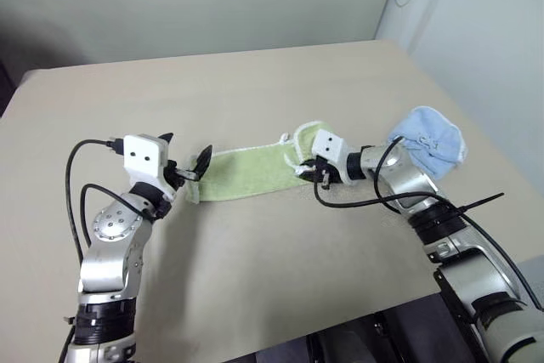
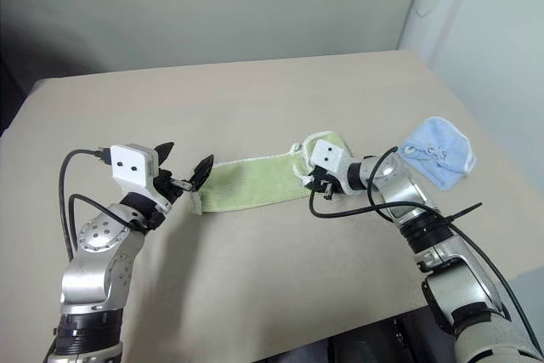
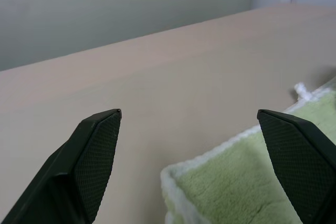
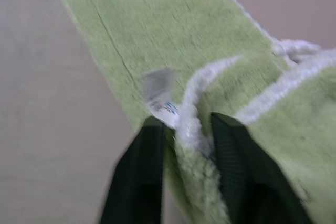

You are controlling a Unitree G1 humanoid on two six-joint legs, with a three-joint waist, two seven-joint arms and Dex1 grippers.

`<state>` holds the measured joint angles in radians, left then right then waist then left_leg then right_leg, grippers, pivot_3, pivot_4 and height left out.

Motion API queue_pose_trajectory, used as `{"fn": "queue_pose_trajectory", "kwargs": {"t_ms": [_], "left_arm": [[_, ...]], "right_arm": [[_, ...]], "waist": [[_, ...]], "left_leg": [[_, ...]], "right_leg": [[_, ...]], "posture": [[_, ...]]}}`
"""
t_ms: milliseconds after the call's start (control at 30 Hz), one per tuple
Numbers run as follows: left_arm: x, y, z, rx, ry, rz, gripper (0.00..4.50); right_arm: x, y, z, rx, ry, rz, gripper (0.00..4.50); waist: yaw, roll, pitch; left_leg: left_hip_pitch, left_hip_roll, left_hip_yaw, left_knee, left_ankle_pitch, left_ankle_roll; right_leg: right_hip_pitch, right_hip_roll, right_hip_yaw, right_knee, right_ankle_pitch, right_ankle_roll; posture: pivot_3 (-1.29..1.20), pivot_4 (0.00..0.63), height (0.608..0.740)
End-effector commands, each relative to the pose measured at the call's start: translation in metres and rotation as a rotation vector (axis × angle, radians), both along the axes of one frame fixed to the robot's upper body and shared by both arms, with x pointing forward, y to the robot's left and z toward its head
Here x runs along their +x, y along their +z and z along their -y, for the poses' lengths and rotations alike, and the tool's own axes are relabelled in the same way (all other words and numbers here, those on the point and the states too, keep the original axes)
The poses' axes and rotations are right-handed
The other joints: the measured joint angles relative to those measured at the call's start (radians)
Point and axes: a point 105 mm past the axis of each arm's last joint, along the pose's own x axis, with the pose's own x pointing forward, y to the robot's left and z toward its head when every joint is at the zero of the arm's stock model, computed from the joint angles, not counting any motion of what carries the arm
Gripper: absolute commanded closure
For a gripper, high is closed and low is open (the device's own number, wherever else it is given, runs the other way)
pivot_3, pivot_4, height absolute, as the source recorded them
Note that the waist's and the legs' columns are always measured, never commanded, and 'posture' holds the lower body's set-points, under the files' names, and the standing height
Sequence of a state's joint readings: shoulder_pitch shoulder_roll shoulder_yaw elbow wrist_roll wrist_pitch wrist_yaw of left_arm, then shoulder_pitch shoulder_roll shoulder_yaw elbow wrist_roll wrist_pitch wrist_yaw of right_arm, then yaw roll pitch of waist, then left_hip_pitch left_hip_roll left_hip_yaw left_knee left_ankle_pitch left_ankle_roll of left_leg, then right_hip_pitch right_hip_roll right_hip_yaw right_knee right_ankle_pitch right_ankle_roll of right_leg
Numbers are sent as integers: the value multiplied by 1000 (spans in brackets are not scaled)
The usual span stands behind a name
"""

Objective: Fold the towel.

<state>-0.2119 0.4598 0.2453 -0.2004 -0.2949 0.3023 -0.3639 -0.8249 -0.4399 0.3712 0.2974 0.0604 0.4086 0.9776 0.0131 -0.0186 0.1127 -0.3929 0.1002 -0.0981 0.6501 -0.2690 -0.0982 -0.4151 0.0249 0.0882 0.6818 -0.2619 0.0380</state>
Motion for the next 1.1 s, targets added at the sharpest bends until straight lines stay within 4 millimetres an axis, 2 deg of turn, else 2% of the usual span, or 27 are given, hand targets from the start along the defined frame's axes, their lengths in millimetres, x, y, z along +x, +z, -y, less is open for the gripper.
{"fn": "queue_pose_trajectory", "kwargs": {"t_ms": [33, 133, 267, 367, 467, 633, 667, 700, 767, 833, 933, 1100], "left_arm": [[-4, 18, 4, 12, -9, 72, 0], [-5, 18, 3, 11, -8, 72, 0], [-11, 19, -9, -13, 17, 67, 0], [-14, 19, -23, -95, 49, 51, 0], [-17, 19, -36, -223, 79, 30, 0], [-26, 14, -56, -388, 106, -34, 0], [-30, 12, -60, -416, 108, -55, 0], [-34, 9, -65, -435, 118, -75, 0], [-41, 4, -72, -480, 132, -106, 0], [-50, 0, -76, -525, 130, -137, 0], [-61, -6, -75, -566, 114, -192, 0], [-88, -17, -46, -640, -44, -322, 0]], "right_arm": [[-4, 34, -7, 141, 16, 42, 1677], [-8, 45, -2, 196, 17, 50, 690], [-7, 64, 21, 337, -39, 3, 690], [15, 67, 40, 415, -188, -35, 1334], [29, 48, 42, 351, -240, 30, 2329], [43, 0, 37, 345, -297, -7, 4191], [42, -15, 36, 308, -292, -19, 4483], [40, -30, 35, 265, -289, -30, 4483], [38, -48, 35, 210, -281, -34, 4483], [38, -48, 34, 225, -275, -34, 4483], [39, -35, 32, 277, -254, -14, 4483], [43, 11, 32, 390, -209, 83, 4483]], "waist": [[1, 0, 0], [0, 0, 0], [2, 0, 0], [2, 0, 0], [1, 0, 0], [-2, 0, 0], [-2, 0, 0], [-2, 0, 0], [-3, 0, 0], [-4, -1, -1], [-3, -1, -1], [-2, 0, 0]], "left_leg": [[0, 0, 0, 0, 0, 0], [0, 0, 0, 0, 0, 0], [0, 0, 0, 1, 0, -1], [0, 0, 1, 1, 0, -2], [2, 0, 0, 1, 0, -2], [4, 1, -1, -2, 0, -2], [4, 1, -1, -3, 0, -2], [4, 1, 0, -3, 0, -2], [4, 1, 0, -3, 0, -3], [5, 1, 0, -3, -1, -3], [11, 1, 0, -3, -2, -3], [11, 0, 1, -3, -2, -5]], "right_leg": [[0, 0, 0, 0, 0, 0], [0, 1, 0, 0, 0, 0], [2, 1, 0, -1, 0, 0], [2, 1, 0, -1, 0, 0], [3, 1, 0, 0, 0, 0], [2, -1, 1, 0, 0, 0], [2, -1, 1, 0, 0, 0], [1, -1, 1, -1, 0, 0], [2, -1, 2, -1, 0, 0], [3, -1, 2, -1, 0, 0], [10, -1, 2, -1, 0, -1], [10, -1, 2, -2, -1, -3]], "posture": [[0, 150, 740], [0, 150, 740], [0, 150, 740], [0, 150, 740], [0, 150, 740], [0, 150, 740], [0, 150, 740], [0, 150, 740], [0, 150, 740], [0, 150, 740], [0, 150, 740], [0, 150, 740]]}}
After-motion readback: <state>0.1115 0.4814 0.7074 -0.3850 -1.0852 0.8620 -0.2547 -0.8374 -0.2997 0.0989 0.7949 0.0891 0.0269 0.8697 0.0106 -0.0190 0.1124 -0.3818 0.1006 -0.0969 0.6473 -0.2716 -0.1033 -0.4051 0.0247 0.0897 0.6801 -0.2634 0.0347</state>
